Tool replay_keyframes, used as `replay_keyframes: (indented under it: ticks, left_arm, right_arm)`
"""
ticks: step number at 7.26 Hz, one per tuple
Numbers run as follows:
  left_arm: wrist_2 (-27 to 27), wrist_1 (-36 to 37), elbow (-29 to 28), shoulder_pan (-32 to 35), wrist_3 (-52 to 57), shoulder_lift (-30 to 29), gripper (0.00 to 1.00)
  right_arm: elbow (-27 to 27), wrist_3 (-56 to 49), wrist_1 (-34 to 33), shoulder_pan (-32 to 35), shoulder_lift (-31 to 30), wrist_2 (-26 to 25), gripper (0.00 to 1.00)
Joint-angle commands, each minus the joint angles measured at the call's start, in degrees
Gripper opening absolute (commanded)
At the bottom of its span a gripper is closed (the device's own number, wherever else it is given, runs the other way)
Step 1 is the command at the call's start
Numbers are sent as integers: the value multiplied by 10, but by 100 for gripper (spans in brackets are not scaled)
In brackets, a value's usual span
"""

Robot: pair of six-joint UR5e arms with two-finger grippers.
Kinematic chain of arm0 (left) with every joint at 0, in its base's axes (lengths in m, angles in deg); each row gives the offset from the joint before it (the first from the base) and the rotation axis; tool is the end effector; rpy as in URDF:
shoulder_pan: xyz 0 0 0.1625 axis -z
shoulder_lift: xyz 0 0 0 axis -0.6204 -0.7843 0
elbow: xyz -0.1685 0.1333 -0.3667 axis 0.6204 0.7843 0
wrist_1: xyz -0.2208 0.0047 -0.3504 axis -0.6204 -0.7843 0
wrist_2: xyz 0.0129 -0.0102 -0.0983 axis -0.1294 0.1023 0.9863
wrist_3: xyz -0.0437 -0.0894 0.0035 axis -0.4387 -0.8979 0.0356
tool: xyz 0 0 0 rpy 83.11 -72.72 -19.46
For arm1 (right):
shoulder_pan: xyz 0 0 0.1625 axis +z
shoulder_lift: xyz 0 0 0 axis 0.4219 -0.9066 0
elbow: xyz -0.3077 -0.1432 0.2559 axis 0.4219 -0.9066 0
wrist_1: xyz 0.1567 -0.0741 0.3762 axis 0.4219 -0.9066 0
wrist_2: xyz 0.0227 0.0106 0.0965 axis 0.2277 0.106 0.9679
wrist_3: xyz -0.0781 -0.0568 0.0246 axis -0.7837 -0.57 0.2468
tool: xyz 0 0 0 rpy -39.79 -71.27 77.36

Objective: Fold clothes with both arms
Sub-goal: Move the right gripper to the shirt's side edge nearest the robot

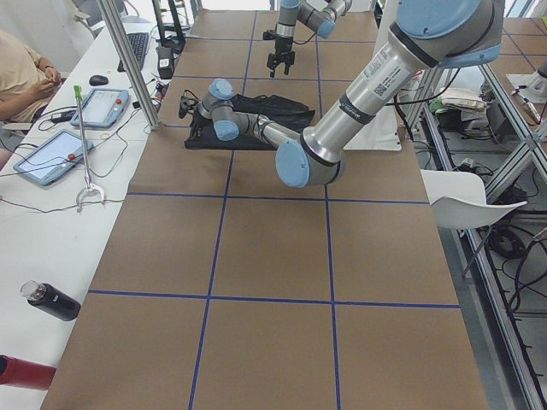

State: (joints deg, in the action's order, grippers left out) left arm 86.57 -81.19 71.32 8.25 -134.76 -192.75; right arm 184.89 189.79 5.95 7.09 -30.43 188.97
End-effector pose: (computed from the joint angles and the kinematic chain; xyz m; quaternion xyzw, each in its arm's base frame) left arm 0.4559 -0.6532 0.2832 0.2367 0.4912 -0.1595 0.8230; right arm -0.4208 -0.3810 0.2335 -0.1216 -0.4702 0.3438 0.8037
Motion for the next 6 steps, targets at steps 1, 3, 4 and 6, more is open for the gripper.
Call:
replay_keyframes:
  ticks: [1,3,4,6]
  left_arm:
    - [22,7,144,2,21,110,99]
    - [21,63,188,2,26,119,99]
    - [21,68,194,2,26,119,99]
    - [21,68,194,3,23,120,99]
  right_arm:
    - [-13,-10,-36,-68,26,-52,98]
    - [-18,-166,-138,-121,48,-75,66]
    - [-19,-295,-206,-136,68,-77,64]
    - [-22,-442,-230,-145,75,-77,66]
